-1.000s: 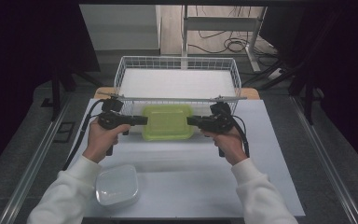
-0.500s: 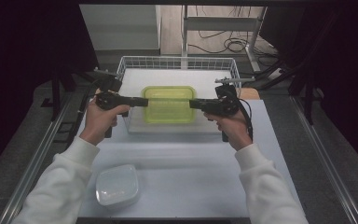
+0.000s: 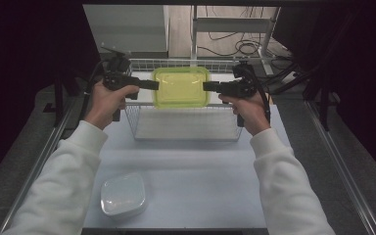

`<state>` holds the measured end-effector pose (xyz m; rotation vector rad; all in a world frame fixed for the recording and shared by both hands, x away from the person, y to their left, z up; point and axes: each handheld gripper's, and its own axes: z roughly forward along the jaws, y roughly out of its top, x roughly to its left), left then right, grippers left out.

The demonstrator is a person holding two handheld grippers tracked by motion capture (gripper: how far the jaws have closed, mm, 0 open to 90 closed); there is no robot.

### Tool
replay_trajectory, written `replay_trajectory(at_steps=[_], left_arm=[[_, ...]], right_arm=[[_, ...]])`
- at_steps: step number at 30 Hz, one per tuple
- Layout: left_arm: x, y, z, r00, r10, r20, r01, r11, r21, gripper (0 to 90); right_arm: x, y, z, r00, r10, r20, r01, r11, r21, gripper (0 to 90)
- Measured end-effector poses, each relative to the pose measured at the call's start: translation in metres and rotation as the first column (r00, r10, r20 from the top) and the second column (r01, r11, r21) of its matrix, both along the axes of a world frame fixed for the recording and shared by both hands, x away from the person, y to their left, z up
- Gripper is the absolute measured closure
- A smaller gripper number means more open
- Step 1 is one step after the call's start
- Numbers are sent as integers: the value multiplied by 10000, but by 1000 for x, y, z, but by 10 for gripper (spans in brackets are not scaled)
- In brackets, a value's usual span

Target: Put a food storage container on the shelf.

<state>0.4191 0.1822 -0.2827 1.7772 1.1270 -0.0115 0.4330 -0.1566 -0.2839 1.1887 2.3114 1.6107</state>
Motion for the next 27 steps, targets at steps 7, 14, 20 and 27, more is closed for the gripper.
replay_trajectory(at_steps=[7, 14, 20, 27], left_arm=[[25, -1, -4, 9992, -56, -385, 54, 10000, -42, 797], [41, -3, -11, 9980, -150, -618, 156, 9998, 89, 798], [46, -6, -13, 9973, -199, -706, 206, 9997, 93, 798], [56, -9, -22, 9936, -145, -1123, 152, 9999, 62, 801]], right_arm=[[21, 0, 1, 9991, -134, -391, 131, 9999, -77, 782], [39, -1, -7, 9964, -269, -802, 265, 9996, -62, 783], [42, -4, -9, 9952, -354, -917, 348, 9994, -84, 783], [49, -4, -12, 9907, -642, -1198, 598, 9974, -400, 785]])
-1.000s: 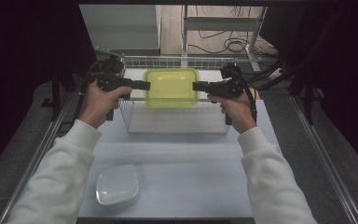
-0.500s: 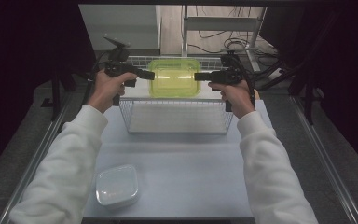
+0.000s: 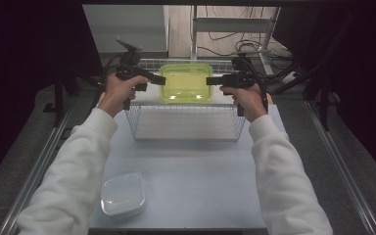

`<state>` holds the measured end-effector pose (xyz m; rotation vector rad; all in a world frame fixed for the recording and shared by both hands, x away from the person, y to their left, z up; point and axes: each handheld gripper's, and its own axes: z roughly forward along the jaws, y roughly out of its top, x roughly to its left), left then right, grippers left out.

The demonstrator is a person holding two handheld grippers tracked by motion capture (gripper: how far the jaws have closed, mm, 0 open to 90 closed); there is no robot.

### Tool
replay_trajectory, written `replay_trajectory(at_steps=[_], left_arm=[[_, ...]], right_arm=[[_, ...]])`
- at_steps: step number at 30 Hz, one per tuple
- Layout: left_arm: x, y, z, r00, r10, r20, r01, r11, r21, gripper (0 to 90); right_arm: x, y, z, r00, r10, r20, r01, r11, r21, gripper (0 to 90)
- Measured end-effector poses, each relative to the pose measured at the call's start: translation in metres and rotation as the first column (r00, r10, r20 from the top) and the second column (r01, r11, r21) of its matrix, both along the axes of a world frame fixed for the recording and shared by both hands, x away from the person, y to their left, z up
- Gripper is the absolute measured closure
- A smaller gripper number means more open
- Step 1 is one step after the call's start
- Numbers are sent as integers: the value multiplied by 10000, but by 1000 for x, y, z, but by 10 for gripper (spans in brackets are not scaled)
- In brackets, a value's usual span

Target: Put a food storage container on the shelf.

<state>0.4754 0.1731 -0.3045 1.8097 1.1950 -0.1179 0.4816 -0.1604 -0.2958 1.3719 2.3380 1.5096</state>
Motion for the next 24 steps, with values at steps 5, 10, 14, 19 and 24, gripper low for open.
replay_trajectory(at_steps=[5, 10, 14, 19, 24], left_arm=[[11, 1, -3, 9996, 167, -244, -178, 9988, -458, 800], [26, 5, -7, 9959, 232, -878, -322, 9942, -1029, 794], [33, 5, -8, 9927, 449, -1116, -565, 9930, -1037, 796], [43, 7, -14, 9868, 538, -1530, -756, 9872, -1407, 786], [49, 6, -20, 9797, 699, -1880, -986, 9841, -1479, 761]], right_arm=[[10, 0, -4, 9989, -166, -432, 168, 9998, 62, 783], [23, -1, -5, 9950, -292, -959, 322, 9990, 305, 778], [33, -2, -7, 9896, -376, -1386, 454, 9975, 534, 768], [43, -1, -10, 9811, -539, -1859, 674, 9955, 673, 745], [51, 0, -14, 9703, -851, -2264, 1057, 9911, 805, 726]])
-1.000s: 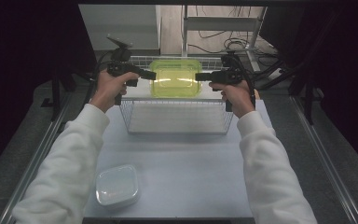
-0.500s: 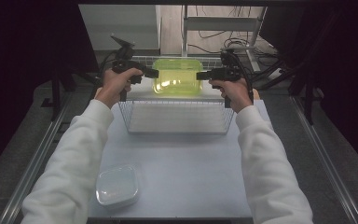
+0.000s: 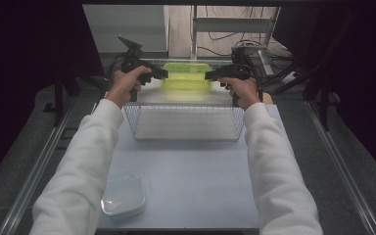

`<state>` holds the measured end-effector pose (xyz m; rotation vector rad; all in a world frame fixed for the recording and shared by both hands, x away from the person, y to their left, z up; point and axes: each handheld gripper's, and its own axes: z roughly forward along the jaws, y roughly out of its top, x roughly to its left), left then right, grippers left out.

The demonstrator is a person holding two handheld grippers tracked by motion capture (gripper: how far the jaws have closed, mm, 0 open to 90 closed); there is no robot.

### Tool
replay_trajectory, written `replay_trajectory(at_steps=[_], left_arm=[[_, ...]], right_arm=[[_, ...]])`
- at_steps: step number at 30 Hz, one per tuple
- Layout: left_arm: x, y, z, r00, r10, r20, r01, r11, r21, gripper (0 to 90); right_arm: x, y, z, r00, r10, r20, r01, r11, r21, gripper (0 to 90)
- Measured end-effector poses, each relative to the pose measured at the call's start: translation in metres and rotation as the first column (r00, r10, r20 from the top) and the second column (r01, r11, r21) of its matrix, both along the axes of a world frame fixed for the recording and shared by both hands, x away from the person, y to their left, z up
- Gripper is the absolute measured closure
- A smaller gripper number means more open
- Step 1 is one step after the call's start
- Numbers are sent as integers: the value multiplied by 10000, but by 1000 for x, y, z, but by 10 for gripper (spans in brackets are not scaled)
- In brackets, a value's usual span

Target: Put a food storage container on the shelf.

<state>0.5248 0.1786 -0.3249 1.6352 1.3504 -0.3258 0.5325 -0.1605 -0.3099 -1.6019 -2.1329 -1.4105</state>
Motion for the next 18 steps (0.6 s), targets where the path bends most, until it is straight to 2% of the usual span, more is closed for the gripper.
replay_trajectory(at_steps=[3, 11, 13, 16, 17, 18], left_arm=[[2, -1, -4, 10000, 79, -18, -79, 10000, -37, 742], [1, -2, -6, 9995, 167, 267, -168, 9999, 11, 722], [0, -3, -5, 9987, 215, 467, -228, 9994, 266, 681], [0, -3, -5, 9976, 234, 658, -258, 9991, 351, 528], [-1, -4, -5, 9966, 254, 788, -286, 9988, 394, 528], [-4, -4, -2, 9942, 322, 1024, -362, 9987, 366, 432]], right_arm=[[3, 0, -4, 9996, -211, -176, 213, 9997, 123, 719], [3, 0, -7, 9993, -355, -98, 356, 9993, 142, 696], [2, 2, -5, 9986, -532, 46, 532, 9986, -16, 655], [1, 2, -5, 9966, -791, 212, 793, 9968, -54, 569], [1, 2, -5, 9966, -791, 212, 793, 9968, -54, 569], [-2, 3, -2, 9958, -804, 443, 810, 9967, -108, 503]])
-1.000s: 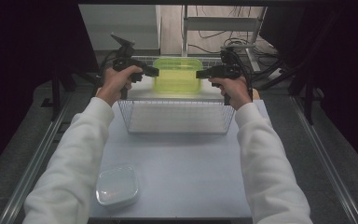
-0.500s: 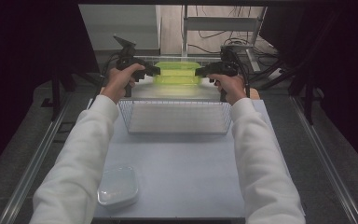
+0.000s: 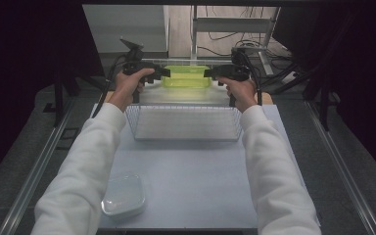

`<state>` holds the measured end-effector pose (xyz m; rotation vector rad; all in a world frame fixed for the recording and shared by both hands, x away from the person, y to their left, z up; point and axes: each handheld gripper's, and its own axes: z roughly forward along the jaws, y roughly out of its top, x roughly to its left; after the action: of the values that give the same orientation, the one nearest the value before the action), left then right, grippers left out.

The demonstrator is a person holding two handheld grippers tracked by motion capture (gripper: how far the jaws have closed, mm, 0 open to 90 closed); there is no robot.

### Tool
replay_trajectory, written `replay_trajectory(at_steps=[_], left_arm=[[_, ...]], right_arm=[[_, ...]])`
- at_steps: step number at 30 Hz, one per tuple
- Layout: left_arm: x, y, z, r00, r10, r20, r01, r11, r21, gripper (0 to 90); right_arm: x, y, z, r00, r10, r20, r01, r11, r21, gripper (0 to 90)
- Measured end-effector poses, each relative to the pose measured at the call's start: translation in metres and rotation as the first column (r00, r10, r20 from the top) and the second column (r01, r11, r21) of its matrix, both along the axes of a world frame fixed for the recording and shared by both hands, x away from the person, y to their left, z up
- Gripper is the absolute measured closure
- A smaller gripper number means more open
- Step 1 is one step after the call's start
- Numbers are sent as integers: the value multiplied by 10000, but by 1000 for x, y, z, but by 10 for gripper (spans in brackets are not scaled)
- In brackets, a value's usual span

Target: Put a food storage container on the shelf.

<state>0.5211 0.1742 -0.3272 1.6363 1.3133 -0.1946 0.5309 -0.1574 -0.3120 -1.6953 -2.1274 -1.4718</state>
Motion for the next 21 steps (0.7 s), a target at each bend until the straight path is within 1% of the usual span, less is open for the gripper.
replay_trajectory(at_steps=[2, 3, 4, 5, 6, 7, 8, 9, 10, 11, 12, 13, 14, 16, 17, 18, 19, 20, 21], left_arm=[[-4, 1, 5, 9994, 89, 320, -87, 9999, -72, 375], [-6, 2, 8, 9987, 128, 487, -128, 9999, -15, 352], [-9, 4, 10, 9978, 143, 649, -139, 9999, -67, 336], [-11, 6, 13, 9968, 197, 778, -196, 9998, -23, 326], [-11, 6, 13, 9968, 197, 778, -196, 9998, -23, 313], [-18, 9, 18, 9938, 176, 1095, -204, 9995, 244, 305], [-18, 9, 18, 9938, 176, 1095, -204, 9995, 244, 302], [-27, 10, 22, 9906, 92, 1362, -169, 9983, 553, 300], [-32, 11, 24, 9887, 4, 1501, -109, 9976, 688, 299], [-32, 11, 24, 9887, 4, 1501, -109, 9976, 688, 299], [-38, 13, 26, 9869, -90, 1612, -50, 9963, 858, 299], [-44, 15, 27, 9852, -136, 1707, -51, 9941, 1084, 299], [-57, 19, 29, 9810, -199, 1931, -86, 9893, 1459, 301], [-70, 25, 28, 9781, -291, 2061, 8, 9907, 1361, 298], [-78, 27, 27, 9771, -298, 2109, -5, 9898, 1422, 297], [-78, 27, 27, 9771, -298, 2109, -5, 9898, 1422, 295], [-87, 30, 25, 9757, -383, 2156, 53, 9884, 1515, 294], [-100, 33, 20, 9753, -360, 2181, 19, 9880, 1545, 293], [-100, 33, 20, 9753, -360, 2181, 19, 9880, 1545, 291]], right_arm=[[-4, 0, 5, 9994, -23, 352, 18, 9999, 148, 456], [-6, 0, 8, 9986, 0, 536, -9, 9999, 156, 438], [-9, 0, 11, 9976, 13, 688, -21, 9999, 112, 420], [-12, 0, 13, 9962, 54, 866, -54, 10000, 3, 401], [-12, 0, 13, 9962, 54, 866, -54, 10000, 3, 401], [-19, 0, 19, 9916, 24, 1290, 54, 9982, -595, 362], [-19, 0, 19, 9916, 24, 1290, 54, 9982, -595, 362], [-28, -2, 25, 9826, 177, 1849, 70, 9912, -1320, 343], [-31, -2, 27, 9791, 267, 2017, 48, 9881, -1539, 337], [-36, -3, 29, 9746, 435, 2197, -8, 9817, -1906, 327], [-41, -4, 32, 9694, 609, 2377, -71, 9753, -2208, 324], [-41, -4, 32, 9694, 609, 2377, -71, 9753, -2208, 324], [-53, -8, 35, 9569, 1021, 2720, -296, 9656, -2584, 312], [-66, -14, 37, 9467, 1346, 2927, -534, 9616, -2693, 312], [-72, -17, 37, 9428, 1492, 2982, -668, 9607, -2694, 312], [-72, -17, 37, 9428, 1492, 2982, -668, 9607, -2694, 312], [-85, -24, 36, 9342, 1810, 3073, -928, 9553, -2806, 312], [-90, -27, 34, 9318, 1876, 3107, -989, 9549, -2801, 312], [-90, -27, 34, 9318, 1876, 3107, -989, 9549, -2801, 312]])
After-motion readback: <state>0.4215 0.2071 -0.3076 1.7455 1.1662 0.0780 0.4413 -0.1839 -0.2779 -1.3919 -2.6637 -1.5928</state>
